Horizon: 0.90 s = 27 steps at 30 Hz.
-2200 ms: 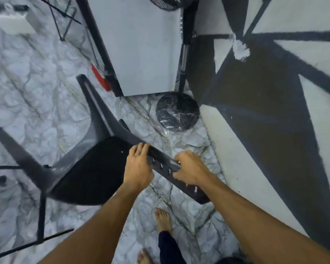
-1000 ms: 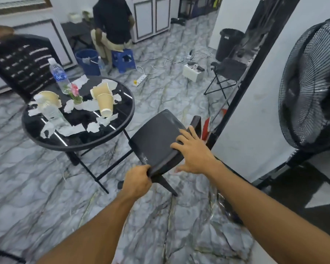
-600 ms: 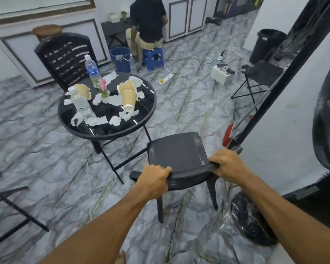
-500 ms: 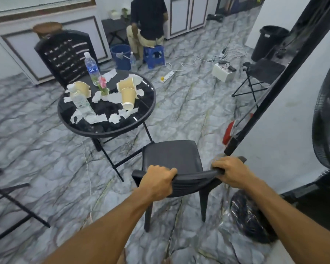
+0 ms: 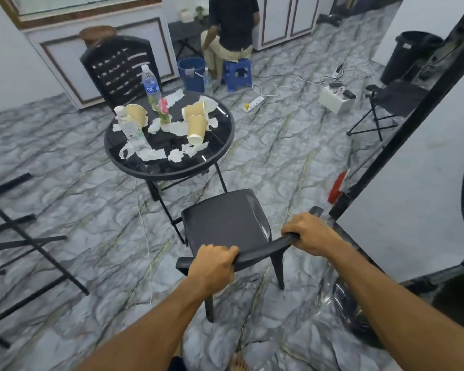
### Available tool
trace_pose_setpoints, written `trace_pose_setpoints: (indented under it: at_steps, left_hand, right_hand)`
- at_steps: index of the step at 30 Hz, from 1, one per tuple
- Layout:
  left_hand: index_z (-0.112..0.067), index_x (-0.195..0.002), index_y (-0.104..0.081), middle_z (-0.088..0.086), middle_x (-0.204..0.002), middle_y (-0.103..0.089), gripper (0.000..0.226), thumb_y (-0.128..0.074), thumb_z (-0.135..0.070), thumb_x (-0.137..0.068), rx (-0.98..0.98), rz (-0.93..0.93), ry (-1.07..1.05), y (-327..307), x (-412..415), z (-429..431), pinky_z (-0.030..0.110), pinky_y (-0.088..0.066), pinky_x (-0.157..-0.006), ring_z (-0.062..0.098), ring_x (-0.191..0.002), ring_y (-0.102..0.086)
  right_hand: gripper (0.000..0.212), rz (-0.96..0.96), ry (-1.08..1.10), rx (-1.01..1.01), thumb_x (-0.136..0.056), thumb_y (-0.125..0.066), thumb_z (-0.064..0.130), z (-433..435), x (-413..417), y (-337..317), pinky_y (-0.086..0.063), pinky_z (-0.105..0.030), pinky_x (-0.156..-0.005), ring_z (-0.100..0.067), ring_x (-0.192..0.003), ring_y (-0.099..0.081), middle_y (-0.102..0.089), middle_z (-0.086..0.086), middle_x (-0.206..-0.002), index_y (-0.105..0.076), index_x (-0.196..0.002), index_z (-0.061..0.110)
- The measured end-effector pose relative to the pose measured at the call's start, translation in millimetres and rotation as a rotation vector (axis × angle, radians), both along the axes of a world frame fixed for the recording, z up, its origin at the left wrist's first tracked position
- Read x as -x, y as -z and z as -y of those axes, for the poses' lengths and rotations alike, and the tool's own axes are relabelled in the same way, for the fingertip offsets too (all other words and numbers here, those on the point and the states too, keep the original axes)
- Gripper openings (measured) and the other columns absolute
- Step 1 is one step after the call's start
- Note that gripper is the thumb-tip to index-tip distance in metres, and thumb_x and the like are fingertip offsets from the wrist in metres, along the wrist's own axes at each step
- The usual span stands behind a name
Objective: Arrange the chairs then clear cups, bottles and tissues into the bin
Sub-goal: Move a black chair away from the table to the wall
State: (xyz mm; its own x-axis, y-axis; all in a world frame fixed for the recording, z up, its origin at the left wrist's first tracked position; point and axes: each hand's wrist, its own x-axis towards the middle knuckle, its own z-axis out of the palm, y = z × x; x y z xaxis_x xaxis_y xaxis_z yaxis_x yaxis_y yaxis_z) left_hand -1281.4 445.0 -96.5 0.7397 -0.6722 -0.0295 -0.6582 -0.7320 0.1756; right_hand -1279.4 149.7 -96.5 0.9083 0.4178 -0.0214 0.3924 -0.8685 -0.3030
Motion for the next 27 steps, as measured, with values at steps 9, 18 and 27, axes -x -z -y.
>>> trace_pose_setpoints:
  at_steps: [9, 18, 27]
  left_hand:
    - [-0.012, -0.108, -0.05, 0.013, -0.098, -0.065, 0.018, -0.045, -0.013, -0.09, -0.126, -0.106, -0.077, -20.6, 21.4, 50.6, 0.038, -0.025, -0.065, 0.039, -0.084, -0.056]
    - [-0.018, -0.096, -0.052, 0.007, -0.083, -0.062, 0.013, -0.051, -0.024, -0.084, -0.072, -0.083, -0.072, -22.0, -2.3, 39.8, 0.036, -0.025, -0.062, 0.031, -0.064, -0.036]
    - [-0.028, -0.084, -0.057, -0.009, -0.073, -0.061, 0.051, -0.046, -0.078, -0.08, 0.179, -0.328, -0.134, -21.8, -1.8, 19.9, 0.034, -0.047, -0.068, 0.013, -0.07, -0.055]
  right_hand:
    - [0.014, 0.01, 0.04, 0.077, -0.057, -0.073, 0.015, 35.0, -8.5, -0.4, -0.048, -0.035, -0.062, -0.02, -0.065, -0.057, -0.064, 0.004, -0.063, -0.072, -0.07, 0.02]
    - [0.023, 0.027, 0.136, 0.096, -0.051, -0.088, 0.016, 25.2, -21.5, 0.5, -0.045, -0.033, -0.067, -0.021, -0.058, -0.057, -0.061, 0.004, -0.057, -0.07, -0.064, 0.024]
    - [0.039, -0.465, 0.264, 0.187, -0.063, -0.067, 0.022, -18.3, -9.6, -59.6, -0.037, -0.031, -0.097, -0.012, -0.094, -0.062, -0.07, 0.012, -0.093, -0.073, -0.1, 0.033]
